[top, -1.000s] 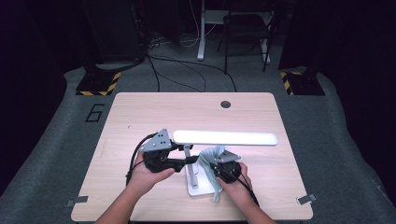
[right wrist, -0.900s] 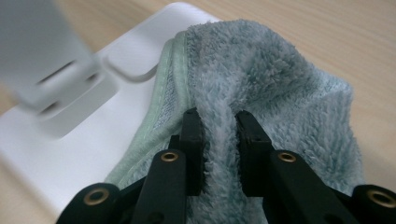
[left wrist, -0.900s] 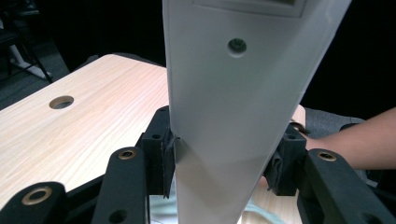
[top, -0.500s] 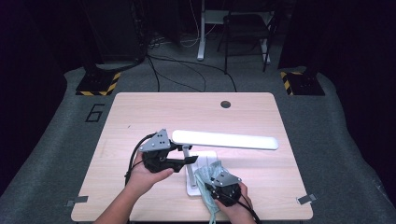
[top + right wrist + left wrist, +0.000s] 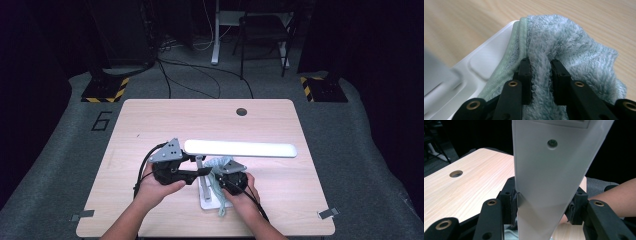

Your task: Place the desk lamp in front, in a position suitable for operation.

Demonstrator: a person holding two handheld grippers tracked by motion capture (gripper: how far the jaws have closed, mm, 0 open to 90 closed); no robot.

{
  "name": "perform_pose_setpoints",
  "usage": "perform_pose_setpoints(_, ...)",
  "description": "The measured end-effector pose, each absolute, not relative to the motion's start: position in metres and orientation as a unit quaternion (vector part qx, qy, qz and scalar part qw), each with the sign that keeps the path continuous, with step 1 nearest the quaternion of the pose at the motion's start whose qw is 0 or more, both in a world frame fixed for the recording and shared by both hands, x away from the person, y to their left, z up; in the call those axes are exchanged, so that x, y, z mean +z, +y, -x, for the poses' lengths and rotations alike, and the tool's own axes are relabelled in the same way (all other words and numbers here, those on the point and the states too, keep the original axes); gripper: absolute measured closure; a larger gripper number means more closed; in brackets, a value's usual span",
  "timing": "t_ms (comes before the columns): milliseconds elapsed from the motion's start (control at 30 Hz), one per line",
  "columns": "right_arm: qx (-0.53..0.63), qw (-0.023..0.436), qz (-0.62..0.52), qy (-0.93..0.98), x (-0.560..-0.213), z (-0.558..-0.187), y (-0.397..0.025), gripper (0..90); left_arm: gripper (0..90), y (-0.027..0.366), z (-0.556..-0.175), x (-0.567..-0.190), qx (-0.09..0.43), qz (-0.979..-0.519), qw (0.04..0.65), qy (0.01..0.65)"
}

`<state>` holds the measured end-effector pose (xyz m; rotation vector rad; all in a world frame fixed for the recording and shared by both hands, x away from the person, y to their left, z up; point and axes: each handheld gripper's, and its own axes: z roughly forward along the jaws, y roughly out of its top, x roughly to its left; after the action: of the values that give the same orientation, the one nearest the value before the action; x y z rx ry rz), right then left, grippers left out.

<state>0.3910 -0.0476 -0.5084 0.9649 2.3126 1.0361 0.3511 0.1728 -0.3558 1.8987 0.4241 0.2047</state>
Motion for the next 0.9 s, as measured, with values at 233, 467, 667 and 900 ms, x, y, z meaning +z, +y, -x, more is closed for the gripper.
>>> perform_pose_setpoints(233,0.373,0.213,-0.381,0.819,-0.509,-0.419,-0.048,73.2,52.3,0.174,-0.351,-0.356,0.087,-0.805,0.558,0.181)
perform_pose_setpoints(467,0.369,0.214,-0.392,0.815,-0.508,-0.428,-0.045,73.0,52.3,0.173,-0.351,-0.356,0.09,-0.805,0.557,0.185)
perform_pose_setpoints(667,0.362,0.226,-0.383,0.819,-0.508,-0.42,-0.044,74.2,52.5,0.174,-0.352,-0.356,0.092,-0.804,0.556,0.189)
perform_pose_setpoints(900,0.38,0.202,-0.376,0.821,-0.51,-0.393,-0.055,74.4,52.5,0.176,-0.352,-0.357,0.091,-0.802,0.559,0.19)
